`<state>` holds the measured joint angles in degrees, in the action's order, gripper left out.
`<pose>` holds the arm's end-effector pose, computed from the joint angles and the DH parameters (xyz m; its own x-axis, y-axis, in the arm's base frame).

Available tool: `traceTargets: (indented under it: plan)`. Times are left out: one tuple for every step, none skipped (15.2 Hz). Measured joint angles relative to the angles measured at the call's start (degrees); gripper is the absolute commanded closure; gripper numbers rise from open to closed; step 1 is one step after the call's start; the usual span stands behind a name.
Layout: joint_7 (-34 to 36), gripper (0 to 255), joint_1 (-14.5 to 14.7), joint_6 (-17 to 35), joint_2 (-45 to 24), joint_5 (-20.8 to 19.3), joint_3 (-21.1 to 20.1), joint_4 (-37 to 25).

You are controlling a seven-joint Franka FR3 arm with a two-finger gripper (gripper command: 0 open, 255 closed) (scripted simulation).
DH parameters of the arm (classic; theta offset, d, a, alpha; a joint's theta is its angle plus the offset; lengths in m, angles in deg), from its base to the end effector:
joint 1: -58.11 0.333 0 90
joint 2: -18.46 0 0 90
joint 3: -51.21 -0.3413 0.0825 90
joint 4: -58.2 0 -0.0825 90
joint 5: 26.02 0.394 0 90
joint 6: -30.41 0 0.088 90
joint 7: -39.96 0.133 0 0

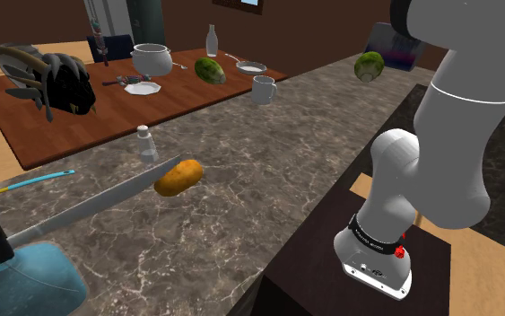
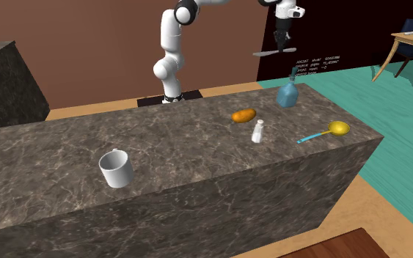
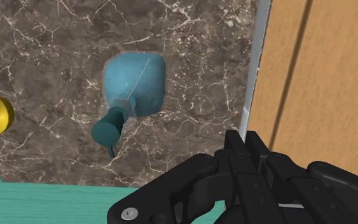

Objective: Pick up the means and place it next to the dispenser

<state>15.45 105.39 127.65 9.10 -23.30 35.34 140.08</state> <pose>0.2935 0.5601 0.6112 0.0523 0.9890 0.1383 0.9982 -0.0475 -0.0379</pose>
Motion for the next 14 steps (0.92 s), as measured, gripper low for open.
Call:
traceTargets:
  plan:
    - [-0.1,255,0.0,0.9,0.1,0.0,0.0,0.9]
    - [-0.2,255,-0.1,1.7,0.4,0.2,0.0,2.2]
    - [-0.3,255,-0.2,2.6,0.6,0.2,0.1,3.2]
    - [-0.4,255,-0.2,3.3,0.8,0.3,0.1,4.2]
    - [-0.5,255,-0.2,4.2,1.0,0.4,0.1,5.2]
    - [-0.6,255,-0.3,4.9,1.0,0.4,0.1,5.9]
    - [-0.7,255,-0.3,5.9,1.3,0.5,0.1,7.2]
    - [-0.8,255,-0.3,6.7,1.3,0.5,0.1,8.0]
    - [-0.8,255,-0.3,7.4,1.3,0.5,0.1,8.8]
    - [-0.8,255,-0.3,8.3,1.4,0.5,0.1,9.6]
    - [-0.9,255,-0.3,9.0,1.4,0.5,0.1,10.4]
    - [-1.0,255,-0.4,9.7,1.6,0.6,0.1,11.3]
    - [-1.1,255,-0.4,10.6,1.6,0.6,0.1,12.2]
    - [-1.2,255,-0.4,11.2,1.6,0.7,0.2,12.8]
